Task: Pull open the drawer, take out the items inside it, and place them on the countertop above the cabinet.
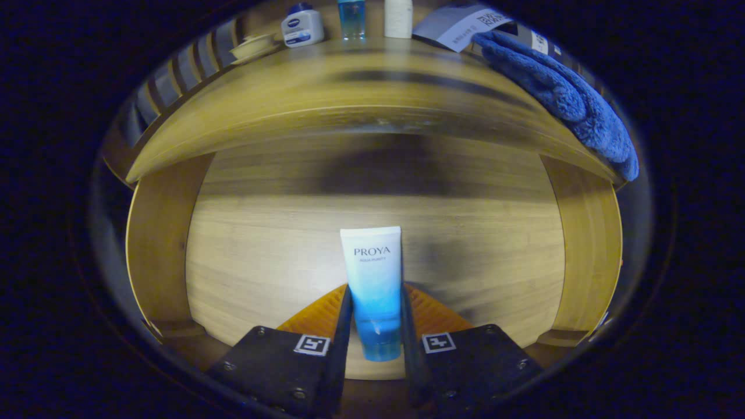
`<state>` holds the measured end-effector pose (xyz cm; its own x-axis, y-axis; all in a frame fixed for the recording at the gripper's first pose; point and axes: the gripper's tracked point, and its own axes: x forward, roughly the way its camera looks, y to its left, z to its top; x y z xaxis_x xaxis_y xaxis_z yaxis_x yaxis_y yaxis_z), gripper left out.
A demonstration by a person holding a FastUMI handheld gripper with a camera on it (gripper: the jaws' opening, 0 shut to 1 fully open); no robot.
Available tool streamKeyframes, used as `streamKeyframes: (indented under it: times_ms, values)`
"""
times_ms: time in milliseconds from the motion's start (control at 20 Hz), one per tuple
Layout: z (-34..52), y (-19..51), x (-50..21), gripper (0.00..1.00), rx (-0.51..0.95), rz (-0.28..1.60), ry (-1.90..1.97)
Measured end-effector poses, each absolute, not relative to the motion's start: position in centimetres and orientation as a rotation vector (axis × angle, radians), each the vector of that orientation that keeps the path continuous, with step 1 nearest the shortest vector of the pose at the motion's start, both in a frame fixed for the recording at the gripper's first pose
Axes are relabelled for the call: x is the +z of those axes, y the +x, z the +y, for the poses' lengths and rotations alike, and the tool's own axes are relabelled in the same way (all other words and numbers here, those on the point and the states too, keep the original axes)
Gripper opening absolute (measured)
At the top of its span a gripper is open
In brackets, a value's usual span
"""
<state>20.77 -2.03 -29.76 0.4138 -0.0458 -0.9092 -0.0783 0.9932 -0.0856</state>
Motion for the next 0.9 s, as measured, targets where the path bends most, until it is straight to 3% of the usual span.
streamKeyframes:
  times_ms: [200,600,900]
  values:
    - [-0.2,21.9,-26.4,0.43,0.18,0.974,-0.088]
    - [0.2,22.7,-17.6,0.43,0.242,0.556,-0.049]
    - [0.3,24.3,-10.1,0.42,0.246,0.355,0.012]
